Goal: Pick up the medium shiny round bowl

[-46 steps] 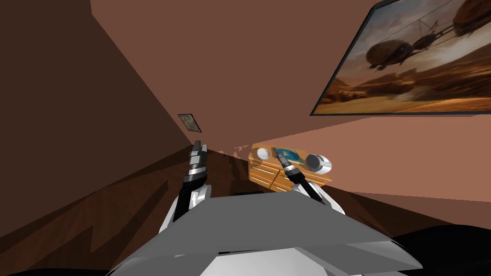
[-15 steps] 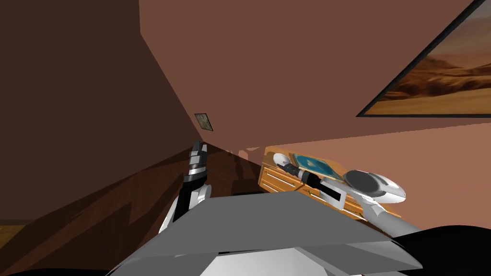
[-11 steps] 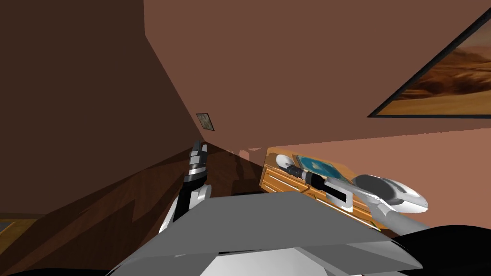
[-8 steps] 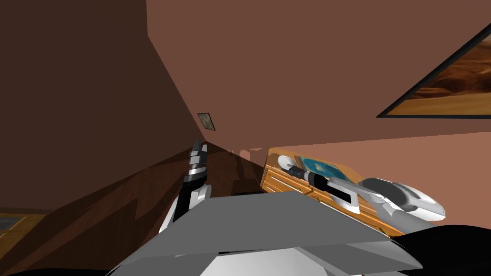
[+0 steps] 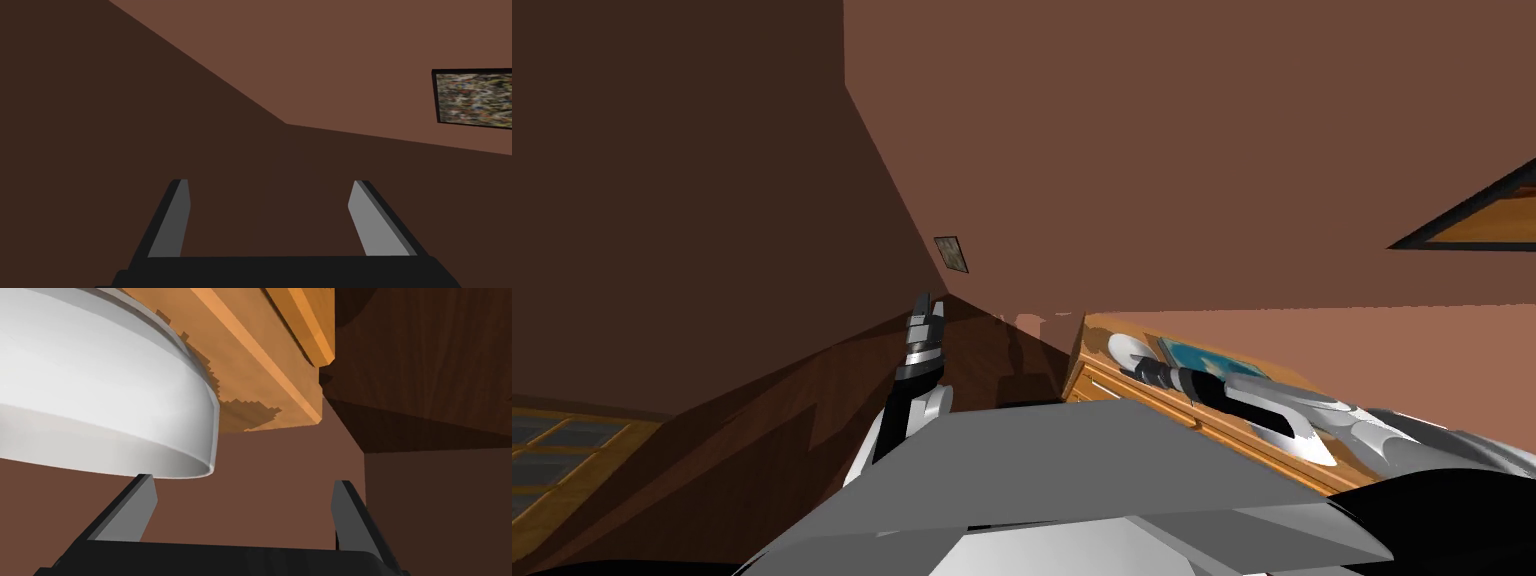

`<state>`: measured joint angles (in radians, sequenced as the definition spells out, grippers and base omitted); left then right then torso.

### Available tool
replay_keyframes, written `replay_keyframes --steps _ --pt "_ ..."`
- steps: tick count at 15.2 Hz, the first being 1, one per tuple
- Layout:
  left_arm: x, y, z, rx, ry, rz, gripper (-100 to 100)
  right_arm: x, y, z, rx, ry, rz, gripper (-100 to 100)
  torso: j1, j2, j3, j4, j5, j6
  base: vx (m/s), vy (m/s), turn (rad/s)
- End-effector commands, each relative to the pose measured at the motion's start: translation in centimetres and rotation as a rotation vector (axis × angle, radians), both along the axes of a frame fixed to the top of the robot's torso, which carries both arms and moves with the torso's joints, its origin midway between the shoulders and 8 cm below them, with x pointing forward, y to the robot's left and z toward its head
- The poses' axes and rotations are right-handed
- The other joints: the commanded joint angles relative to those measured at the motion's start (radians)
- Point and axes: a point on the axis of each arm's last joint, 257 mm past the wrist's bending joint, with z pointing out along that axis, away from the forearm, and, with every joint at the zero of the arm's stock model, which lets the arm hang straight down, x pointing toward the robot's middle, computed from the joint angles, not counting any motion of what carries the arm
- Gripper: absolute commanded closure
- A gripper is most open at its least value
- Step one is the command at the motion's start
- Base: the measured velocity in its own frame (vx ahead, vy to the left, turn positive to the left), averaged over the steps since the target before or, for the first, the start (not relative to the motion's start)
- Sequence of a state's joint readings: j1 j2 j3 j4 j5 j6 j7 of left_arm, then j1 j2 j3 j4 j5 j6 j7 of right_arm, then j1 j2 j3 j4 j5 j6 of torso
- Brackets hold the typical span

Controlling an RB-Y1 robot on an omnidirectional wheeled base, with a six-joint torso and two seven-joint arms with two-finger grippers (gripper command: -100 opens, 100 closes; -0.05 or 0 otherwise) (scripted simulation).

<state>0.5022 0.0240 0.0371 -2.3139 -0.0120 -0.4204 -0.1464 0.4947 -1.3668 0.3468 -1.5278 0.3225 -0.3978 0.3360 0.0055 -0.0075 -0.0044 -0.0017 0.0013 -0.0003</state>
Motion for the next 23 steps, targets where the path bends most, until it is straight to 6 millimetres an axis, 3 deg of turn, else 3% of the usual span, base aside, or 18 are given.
replay_keyframes --steps 1,2,3,4,6,7,8,11,13,15,19,21,22,23 --pt "0.0 0.0 0.0 0.0 0.0 0.0 0 -2.1 -2.3 -0.9 -0.077 0.06 0.032 -100 0.0 0.0 0.0 0.0 0.0 0.0 0.109 0.067 0.12" --pt "0.0 0.0 0.0 0.0 0.0 0.0 0 -2.1 -2.4 -0.8 -0.08 0.061 0.034 -100 0.0 0.0 0.0 0.0 0.0 0.0 0.099 0.067 0.094" --pt "0.0 0.0 0.0 0.0 0.0 0.0 0 -3.7 -4.1 -1.3 -0.131 0.105 0.054 -100 0.0 0.0 0.0 0.0 0.0 0.0 0.101 0.083 0.102" --pt "0.0 0.0 0.0 0.0 0.0 0.0 0 -3.7 -4.1 -1.3 -0.131 0.105 0.054 -100 0.001 0.0 0.0 0.0 0.0 0.0 0.098 0.07 0.088" --pt "0.0 0.0 0.0 0.0 0.0 0.0 0 -7.1 -7.2 -2.2 -0.217 0.191 0.091 -100 0.001 0.0 0.0 0.0 0.0 0.0 0.119 0.074 0.151" --pt "0.0 0.0 0.0 0.0 0.0 0.0 0 -7.0 -7.3 -2.0 -0.22 0.192 0.093 -100 0.001 -0.001 0.0 0.0 0.0 0.0 0.124 0.082 0.099" --pt "0.0 0.0 0.0 0.0 0.0 0.0 0 -8.7 -8.8 -2.3 -0.259 0.233 0.111 -100 0.002 -0.001 0.0 0.0 0.0 0.0 0.106 0.075 0.067" --pt "0.0 0.0 0.0 0.0 0.0 0.0 0 -10.3 -10.2 -2.4 -0.295 0.274 0.128 -100 0.001 0.001 0.001 0.0 0.0 0.0 0.09 0.063 0.073" --pt "0.0 0.0 0.0 0.0 0.0 0.0 0 -13.4 -12.5 -2.6 -0.353 0.349 0.157 -100 0.001 0.002 0.001 0.0 0.0 0.0 0.08 0.076 0.097" --pt "0.0 0.0 0.0 0.0 0.0 0.0 0 -13.4 -12.5 -2.6 -0.353 0.349 0.157 -100 0.002 0.003 0.002 0.001 0.0 0.0 0.067 0.057 0.049" --pt "0.0 0.0 0.0 0.0 0.0 0.0 0 -18.3 -15.7 -2.6 -0.423 0.459 0.195 -100 0.0 0.005 0.003 0.001 0.0 0.0 0.058 0.051 0.072" --pt "0.0 0.0 0.0 0.0 0.0 0.0 0 -19.8 -16.5 -2.6 -0.439 0.493 0.205 -100 0.001 0.005 0.003 0.001 0.0 0.0 0.055 0.059 0.045" --pt "0.0 0.0 0.0 0.0 0.0 0.0 0 -19.0 -15.9 -2.6 -0.427 0.471 0.197 -100 0.001 0.005 0.003 0.001 0.0 0.001 0.029 0.033 0.007" --pt "0.0 0.0 0.0 0.0 0.0 0.0 0 -19.8 -15.9 -3.4 -0.426 0.476 0.19 -100 0.0 0.006 0.004 0.001 0.0 0.001 0.016 0.0 0.051"
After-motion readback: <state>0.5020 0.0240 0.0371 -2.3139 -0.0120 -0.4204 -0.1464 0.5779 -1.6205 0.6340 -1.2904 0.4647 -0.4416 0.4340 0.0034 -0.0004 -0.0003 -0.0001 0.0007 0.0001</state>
